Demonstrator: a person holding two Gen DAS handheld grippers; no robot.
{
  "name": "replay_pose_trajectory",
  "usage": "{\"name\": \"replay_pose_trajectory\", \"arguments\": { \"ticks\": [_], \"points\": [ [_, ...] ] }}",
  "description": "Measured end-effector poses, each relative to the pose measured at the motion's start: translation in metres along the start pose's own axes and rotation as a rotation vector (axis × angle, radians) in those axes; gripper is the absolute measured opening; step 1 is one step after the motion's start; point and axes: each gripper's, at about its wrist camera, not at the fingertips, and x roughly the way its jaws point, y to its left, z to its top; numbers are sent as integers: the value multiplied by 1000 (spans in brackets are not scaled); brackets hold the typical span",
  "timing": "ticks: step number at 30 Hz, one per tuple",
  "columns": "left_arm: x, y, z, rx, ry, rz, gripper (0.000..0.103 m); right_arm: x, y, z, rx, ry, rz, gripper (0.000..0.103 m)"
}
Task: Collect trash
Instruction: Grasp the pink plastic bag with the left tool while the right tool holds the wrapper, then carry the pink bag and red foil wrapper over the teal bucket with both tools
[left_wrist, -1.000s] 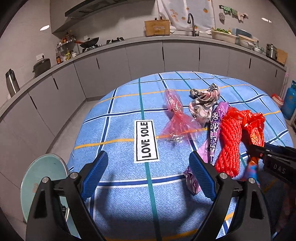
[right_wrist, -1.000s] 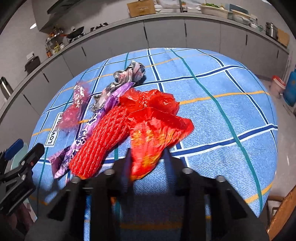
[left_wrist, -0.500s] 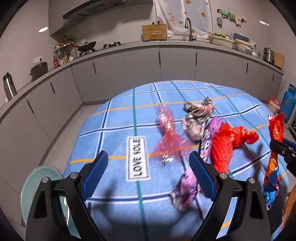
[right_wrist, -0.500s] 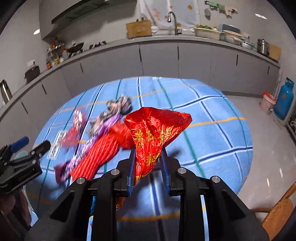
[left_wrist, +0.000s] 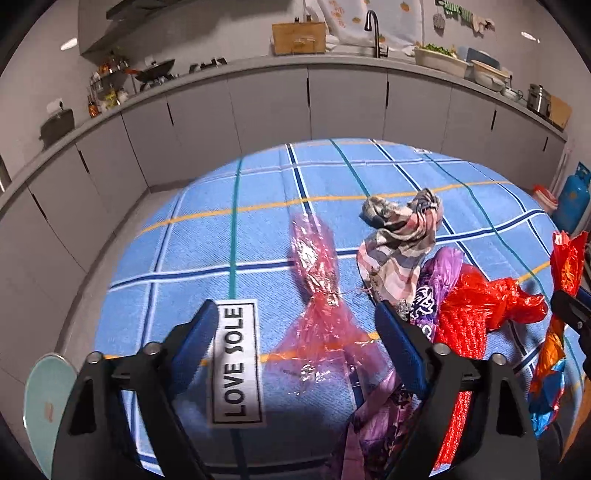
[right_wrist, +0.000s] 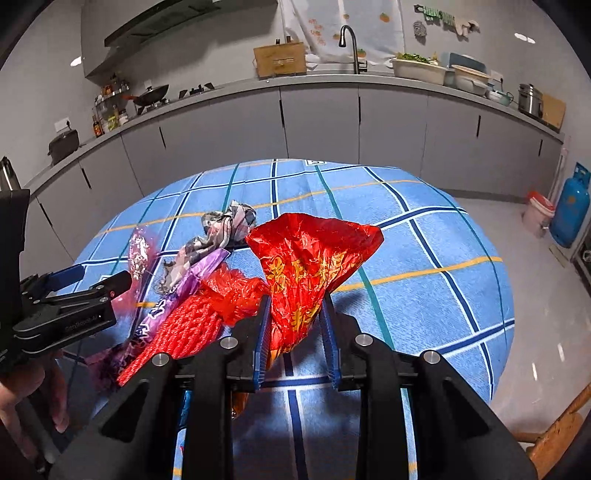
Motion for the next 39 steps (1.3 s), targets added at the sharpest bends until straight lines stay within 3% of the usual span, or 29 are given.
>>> {"name": "replay_pose_trajectory", "arguments": {
  "ticks": [4,7,10,25,39],
  "points": [
    [11,-1,-2,-6,34,-35,66,8,2,1,-13,10,13,27],
    [19,-5,-6,-1,68,-81,41,8,4,0,-16,13,21,27],
    [21,-6,-8,-8,76,-90,29,5,5,-2,-18,10,28,27],
    [-57,10,-21,-26,-56,-67,26,-27,18,-2,-41,-43,51,27],
    [-112,35,-59,-88,-95,-61,26,-45,56,-11,-102,-51,126,27]
  ]
}}
